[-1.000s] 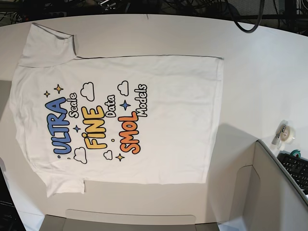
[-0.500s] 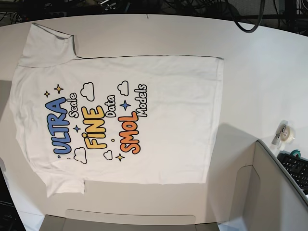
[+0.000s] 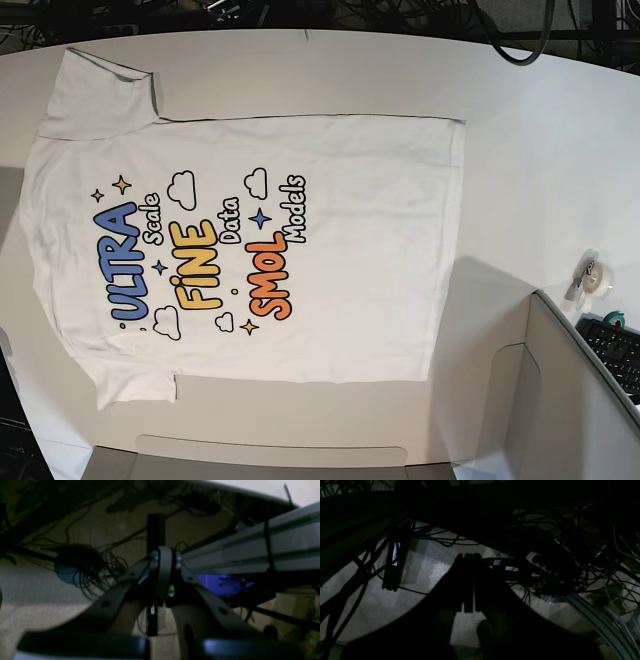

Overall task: Layout the t-shirt on the table in an organized manner, then fold the t-shirt properly
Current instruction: 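Raise the left gripper slowly toward the table edge, then move the left gripper over the table toward the shirt's shoulder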

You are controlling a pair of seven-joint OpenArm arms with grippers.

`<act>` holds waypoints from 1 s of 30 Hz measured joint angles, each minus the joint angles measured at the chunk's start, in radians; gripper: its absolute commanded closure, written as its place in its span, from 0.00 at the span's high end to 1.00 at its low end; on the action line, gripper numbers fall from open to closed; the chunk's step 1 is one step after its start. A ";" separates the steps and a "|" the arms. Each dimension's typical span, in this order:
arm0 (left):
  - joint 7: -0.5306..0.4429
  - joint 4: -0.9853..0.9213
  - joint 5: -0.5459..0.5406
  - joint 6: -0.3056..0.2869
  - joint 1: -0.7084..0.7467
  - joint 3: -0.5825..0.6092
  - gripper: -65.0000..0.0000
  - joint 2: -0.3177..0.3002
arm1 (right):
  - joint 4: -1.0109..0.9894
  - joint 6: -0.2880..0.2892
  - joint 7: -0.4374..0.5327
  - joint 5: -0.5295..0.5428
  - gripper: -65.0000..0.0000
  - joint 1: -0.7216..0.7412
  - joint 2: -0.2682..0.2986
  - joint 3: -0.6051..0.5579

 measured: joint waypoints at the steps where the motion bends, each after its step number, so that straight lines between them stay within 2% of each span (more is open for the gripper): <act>1: 0.000 0.005 0.000 0.000 0.000 0.000 0.00 0.000 | 0.000 0.000 0.000 0.000 0.00 0.000 -0.002 0.000; 16: 0.018 0.137 0.000 -0.003 0.000 -0.003 0.00 0.000 | 0.000 0.000 0.000 0.000 0.00 0.000 0.001 0.000; 30: 0.022 0.168 0.003 -0.003 0.003 -0.004 0.00 -0.003 | 0.000 0.000 0.000 0.000 0.00 0.000 0.001 0.000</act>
